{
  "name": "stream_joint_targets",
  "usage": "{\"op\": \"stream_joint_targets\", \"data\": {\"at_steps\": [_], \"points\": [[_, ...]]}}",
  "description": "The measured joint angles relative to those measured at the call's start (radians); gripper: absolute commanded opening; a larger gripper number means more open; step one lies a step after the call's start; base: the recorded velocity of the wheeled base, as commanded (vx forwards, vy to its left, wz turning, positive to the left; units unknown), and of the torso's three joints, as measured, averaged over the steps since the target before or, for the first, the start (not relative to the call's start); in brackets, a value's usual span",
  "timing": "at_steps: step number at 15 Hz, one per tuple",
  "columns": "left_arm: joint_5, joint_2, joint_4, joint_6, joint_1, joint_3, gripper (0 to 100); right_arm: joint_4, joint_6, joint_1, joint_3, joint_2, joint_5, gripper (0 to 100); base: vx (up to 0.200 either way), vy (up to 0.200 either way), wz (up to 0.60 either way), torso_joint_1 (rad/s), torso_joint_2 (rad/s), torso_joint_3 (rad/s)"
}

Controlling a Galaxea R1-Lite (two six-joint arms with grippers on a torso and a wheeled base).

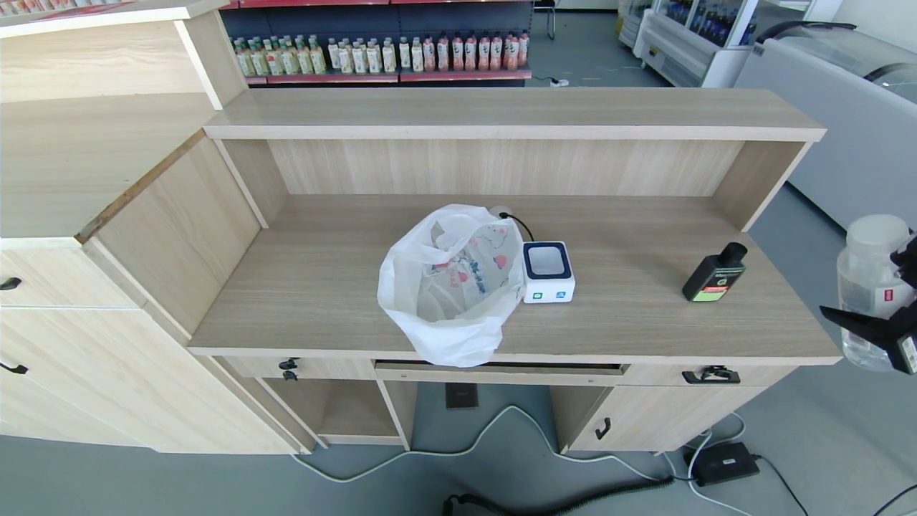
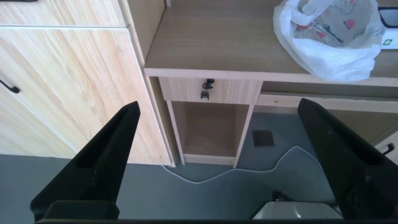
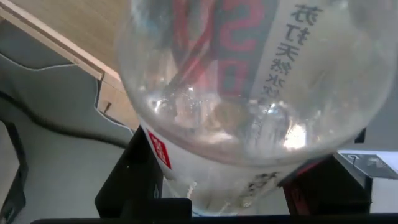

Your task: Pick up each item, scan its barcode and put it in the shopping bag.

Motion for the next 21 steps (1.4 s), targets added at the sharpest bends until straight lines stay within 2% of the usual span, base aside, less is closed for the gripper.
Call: {"op": "stream_joint_targets", "data": {"at_steps": [1,3,6,8,12,15,18,21], "points": [[0.0,0.0,0.0,0.0,0.0,0.0,100,-0.07,-0.039,-0.03,0.002,0.01,0.0,0,0.0,0.0,0.0,0.0,0.0,0.0],[0.0,0.0,0.0,0.0,0.0,0.0,100,-0.115,-0.051,-0.054,0.009,0.026,-0.001,0,0.0,0.0,0.0,0.0,0.0,0.0],[0.0,0.0,0.0,0.0,0.0,0.0,100,-0.187,-0.067,-0.057,0.007,0.048,0.01,0,0.0,0.0,0.6,0.001,0.0,0.004],[0.0,0.0,0.0,0.0,0.0,0.0,100,-0.302,-0.1,-0.048,0.004,0.078,0.01,0,0.0,0.0,0.6,0.002,0.0,0.007],[0.0,0.0,0.0,0.0,0.0,0.0,100,-0.527,-0.189,0.033,-0.004,0.201,0.011,0,0.0,0.0,0.6,-0.001,0.0,0.006],[0.0,0.0,0.0,0.0,0.0,0.0,100,-0.736,-0.253,0.098,-0.009,0.333,0.016,0,0.0,0.0,0.0,0.0,0.0,0.0],[0.0,0.0,-0.001,0.0,0.001,0.0,100,-0.937,-0.28,0.118,-0.016,0.468,0.028,0,0.0,0.0,0.0,0.0,0.0,0.0],[0.0,0.0,0.0,0.0,-0.001,0.0,100,-1.079,-0.284,0.128,-0.023,0.597,0.121,0,0.0,0.0,0.0,0.0,0.0,0.0]]}}
